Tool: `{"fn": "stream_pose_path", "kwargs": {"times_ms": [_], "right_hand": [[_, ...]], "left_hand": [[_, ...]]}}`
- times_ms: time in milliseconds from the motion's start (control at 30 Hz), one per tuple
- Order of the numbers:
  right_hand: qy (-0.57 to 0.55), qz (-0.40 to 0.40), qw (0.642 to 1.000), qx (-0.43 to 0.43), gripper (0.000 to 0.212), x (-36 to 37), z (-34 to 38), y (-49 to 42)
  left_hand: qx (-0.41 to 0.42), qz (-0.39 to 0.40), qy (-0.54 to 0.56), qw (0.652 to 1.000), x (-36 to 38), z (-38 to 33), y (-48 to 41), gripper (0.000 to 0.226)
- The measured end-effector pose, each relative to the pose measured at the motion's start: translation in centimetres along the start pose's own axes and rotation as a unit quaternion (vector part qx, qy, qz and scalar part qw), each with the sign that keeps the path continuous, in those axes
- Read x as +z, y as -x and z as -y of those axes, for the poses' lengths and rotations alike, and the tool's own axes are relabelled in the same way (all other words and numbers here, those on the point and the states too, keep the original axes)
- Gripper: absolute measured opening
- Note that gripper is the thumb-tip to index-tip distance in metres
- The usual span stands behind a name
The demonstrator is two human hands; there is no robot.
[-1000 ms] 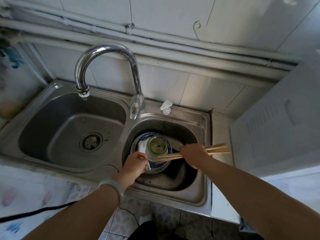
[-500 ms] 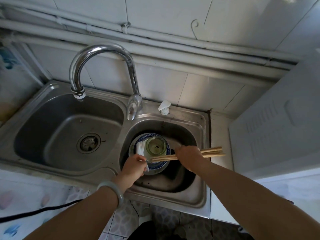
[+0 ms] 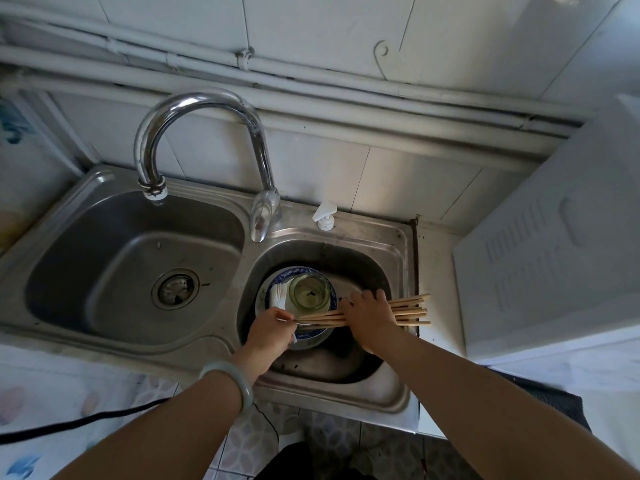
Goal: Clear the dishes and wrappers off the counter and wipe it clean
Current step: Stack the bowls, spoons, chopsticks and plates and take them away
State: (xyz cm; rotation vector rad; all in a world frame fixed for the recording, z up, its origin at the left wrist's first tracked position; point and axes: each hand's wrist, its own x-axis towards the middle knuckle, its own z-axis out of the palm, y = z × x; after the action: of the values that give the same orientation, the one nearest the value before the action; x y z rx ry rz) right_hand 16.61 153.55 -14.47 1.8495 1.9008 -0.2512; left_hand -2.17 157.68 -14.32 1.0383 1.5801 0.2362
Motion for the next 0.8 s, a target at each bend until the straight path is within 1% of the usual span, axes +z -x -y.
{"fn": "stream_pose_path", "kwargs": {"times_ms": [67,200,300,367,500,600,700,800], "right_hand": [[-0.021,-0.014,1.000,0.008,0.055,-0.4,0.0,0.6],[-0.125,-0.048,0.990,0.053,0.057,-2.2,-0.5,2.6],[-0.190,-0.069,0.974,0.101,0.056,-3.3,-0.8,4.2],[-0.242,-0.079,0.957,0.138,0.053,-4.2,-1.0,5.2],[-0.354,-0.104,0.905,0.211,0.054,-5.1,-1.2,7.7],[-0.402,-0.137,0.871,0.247,0.053,-5.0,-0.9,9.6],[-0.425,-0.145,0.854,0.262,0.057,-4.8,-0.9,11.5],[-0.446,-0.168,0.834,0.276,0.052,-4.9,-1.4,13.7]], "left_hand": [[0.001,0.003,0.031,1.000,0.1,-0.7,0.3,0.010],[0.029,0.023,0.095,0.995,0.7,-2.8,1.1,0.009],[0.047,0.014,0.122,0.991,1.7,-4.4,2.0,0.009],[0.060,0.016,0.126,0.990,2.6,-5.4,2.9,0.011],[0.098,0.059,0.112,0.987,4.8,-6.9,5.4,0.012],[0.138,0.072,0.075,0.985,5.5,-7.8,7.2,0.014],[0.165,0.101,0.034,0.981,6.0,-8.2,8.5,0.016],[0.183,0.129,0.010,0.975,7.2,-8.4,9.8,0.016]]}}
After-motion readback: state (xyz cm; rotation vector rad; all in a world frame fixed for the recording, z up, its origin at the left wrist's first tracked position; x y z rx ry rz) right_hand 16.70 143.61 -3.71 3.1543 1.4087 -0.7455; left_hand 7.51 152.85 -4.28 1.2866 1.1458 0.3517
